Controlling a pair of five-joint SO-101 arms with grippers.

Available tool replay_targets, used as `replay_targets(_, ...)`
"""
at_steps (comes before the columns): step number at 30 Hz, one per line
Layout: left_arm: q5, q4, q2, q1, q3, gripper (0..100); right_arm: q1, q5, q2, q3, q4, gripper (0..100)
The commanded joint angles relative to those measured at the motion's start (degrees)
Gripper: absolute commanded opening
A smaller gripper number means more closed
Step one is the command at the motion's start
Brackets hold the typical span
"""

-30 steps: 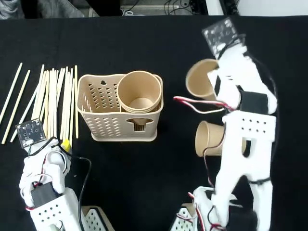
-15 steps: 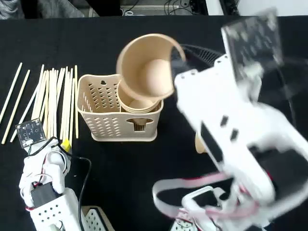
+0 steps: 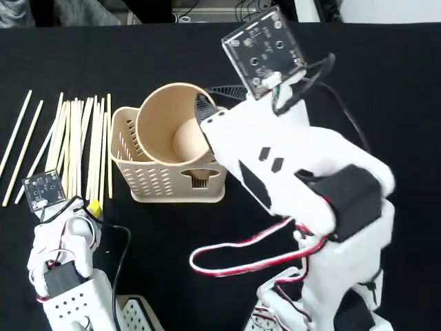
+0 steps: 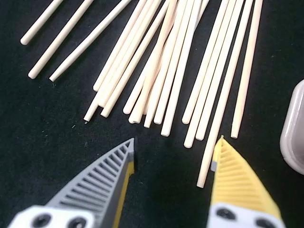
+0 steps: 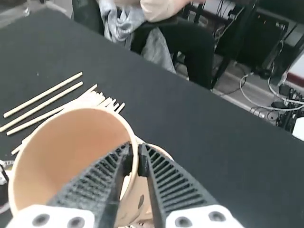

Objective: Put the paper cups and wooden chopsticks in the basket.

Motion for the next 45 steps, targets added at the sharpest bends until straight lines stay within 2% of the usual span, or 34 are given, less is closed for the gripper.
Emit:
replay_targets(1, -0.44, -0.88, -0.35, 0.57, -0.22, 26, -0.62, 1.85, -0.13, 3.21, -2.99, 1.2)
replay_targets(9, -0.44, -0.88, -0.35, 0.57, -0.22, 26, -0.26, 2.29, -0.31, 10.95, -9.32, 1.2)
replay_targets(15, -0.44, -0.88, -0.35, 0.57, -0.22, 26, -0.09, 2.29, -0.31, 7.69, -10.20, 1.2)
replay_targets(23, -0.44, -0.88, -0.35, 0.57, -0.22, 26, 5.98, 2.29, 0.13, 6.02, -12.75, 1.2)
replay_targets(33, -0.44, -0.88, -0.35, 0.57, -0.22, 26, 6.07, 2.29, -0.22, 18.51, -17.76, 1.5)
replay_targets(35, -0.44, -0.88, -0.35, 0.57, -0.22, 26, 6.07, 2.29, 0.13, 19.56, -17.49, 3.9)
replay_targets(39, -0.53, -0.88, -0.35, 0.57, -0.22, 26, 6.15, 2.29, 0.13, 21.05, -15.38, 19.3)
replay_targets(45, -0.53, -0.88, -0.35, 0.57, -0.22, 26, 8.26, 4.48, -0.31, 18.24, -12.84, 20.2)
